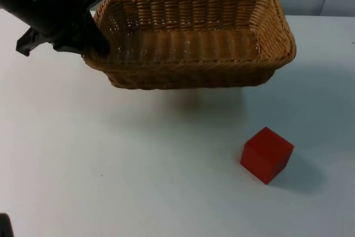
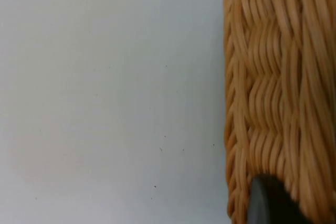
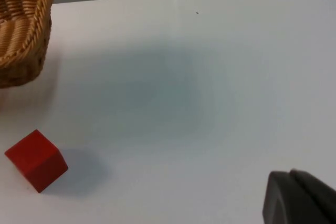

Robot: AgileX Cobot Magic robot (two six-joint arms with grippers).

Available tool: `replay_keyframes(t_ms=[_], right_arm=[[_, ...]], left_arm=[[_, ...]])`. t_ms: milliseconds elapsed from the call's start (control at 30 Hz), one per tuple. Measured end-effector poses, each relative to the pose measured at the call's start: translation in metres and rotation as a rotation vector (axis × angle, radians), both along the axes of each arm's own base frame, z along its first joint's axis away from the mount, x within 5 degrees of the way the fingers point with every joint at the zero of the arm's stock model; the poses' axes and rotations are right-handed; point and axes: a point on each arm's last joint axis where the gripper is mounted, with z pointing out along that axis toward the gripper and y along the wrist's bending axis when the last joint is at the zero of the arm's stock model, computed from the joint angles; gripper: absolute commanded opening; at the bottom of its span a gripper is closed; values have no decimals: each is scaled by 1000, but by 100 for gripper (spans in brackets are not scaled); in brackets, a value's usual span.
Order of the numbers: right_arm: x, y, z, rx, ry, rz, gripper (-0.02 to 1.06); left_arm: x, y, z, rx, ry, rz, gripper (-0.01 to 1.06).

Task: Pick up the basket with the left hand and place the cube into the basket with the right hand.

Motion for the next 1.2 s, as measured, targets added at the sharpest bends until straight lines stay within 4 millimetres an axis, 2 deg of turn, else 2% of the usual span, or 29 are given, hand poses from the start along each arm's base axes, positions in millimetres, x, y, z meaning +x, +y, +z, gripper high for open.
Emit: replay_keyframes(t_ms=[1200], right_arm=[[0,0,0,0,0,0,0]], left_arm=[[-1,0,0,9,1,-8,0]])
